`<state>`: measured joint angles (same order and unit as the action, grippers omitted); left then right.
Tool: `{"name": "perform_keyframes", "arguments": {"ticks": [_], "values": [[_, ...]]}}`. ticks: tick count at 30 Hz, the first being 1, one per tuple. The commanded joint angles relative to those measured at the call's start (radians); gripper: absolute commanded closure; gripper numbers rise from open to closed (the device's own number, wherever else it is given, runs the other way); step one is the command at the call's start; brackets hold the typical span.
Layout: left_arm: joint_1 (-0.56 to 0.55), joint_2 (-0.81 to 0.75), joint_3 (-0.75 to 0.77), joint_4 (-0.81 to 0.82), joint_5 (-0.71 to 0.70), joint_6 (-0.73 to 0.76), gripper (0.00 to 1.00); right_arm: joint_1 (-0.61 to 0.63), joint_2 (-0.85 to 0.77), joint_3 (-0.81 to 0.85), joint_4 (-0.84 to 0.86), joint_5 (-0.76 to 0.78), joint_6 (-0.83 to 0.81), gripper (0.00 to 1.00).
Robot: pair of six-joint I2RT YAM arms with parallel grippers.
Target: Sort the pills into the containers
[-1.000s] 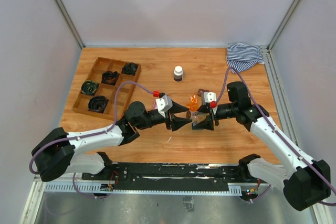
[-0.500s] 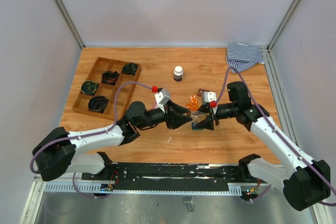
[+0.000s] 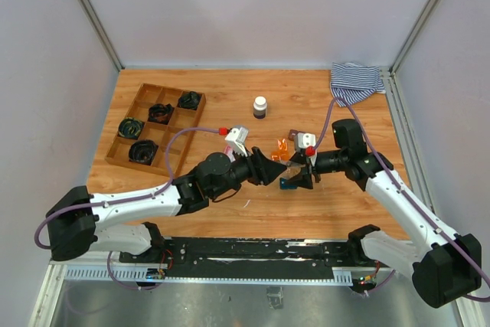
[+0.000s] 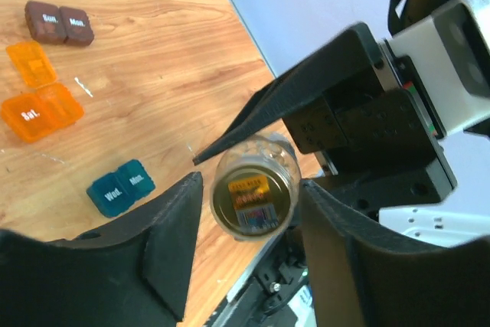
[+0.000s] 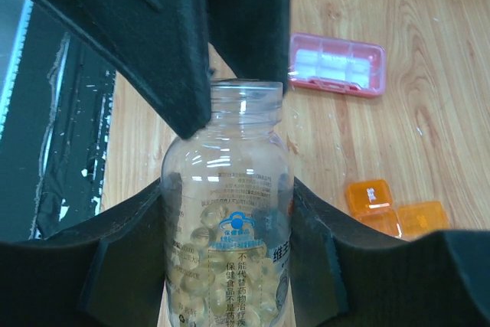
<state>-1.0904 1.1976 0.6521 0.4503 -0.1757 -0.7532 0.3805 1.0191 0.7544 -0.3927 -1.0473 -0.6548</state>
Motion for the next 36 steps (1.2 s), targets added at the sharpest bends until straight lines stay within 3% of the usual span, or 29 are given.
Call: {"name": "perform_keyframes", "arguments": {"ticks": [1, 8, 11, 16, 25, 30, 36], "values": [[-0.011, 0.001, 0.033, -0.017, -0.078, -0.019, 0.33, 0.009, -0.016, 0.018, 0.012, -0.084, -0.008, 0.99], [-0.011, -0.062, -0.008, -0.016, -0.136, 0.053, 0.07, 0.009, -0.018, 0.018, 0.012, -0.087, -0.009, 0.99], [-0.011, -0.097, -0.035, -0.012, -0.124, 0.103, 0.03, 0.009, -0.016, 0.018, 0.012, -0.086, -0.009, 0.99], [-0.011, -0.150, -0.071, 0.000, -0.033, 0.291, 0.01, 0.009, -0.014, 0.018, 0.012, -0.089, -0.009, 0.99], [0.002, -0.203, -0.169, 0.099, 0.286, 0.818, 0.01, 0.009, -0.014, 0.018, 0.012, -0.091, -0.009, 1.00], [0.111, -0.173, -0.157, 0.169, 0.550, 0.863, 0.01, 0.009, -0.012, 0.016, 0.012, -0.091, -0.011, 0.99], [0.191, -0.090, -0.098, 0.198, 0.679, 0.825, 0.07, 0.008, -0.014, 0.017, 0.012, -0.091, -0.011, 1.00]]}}
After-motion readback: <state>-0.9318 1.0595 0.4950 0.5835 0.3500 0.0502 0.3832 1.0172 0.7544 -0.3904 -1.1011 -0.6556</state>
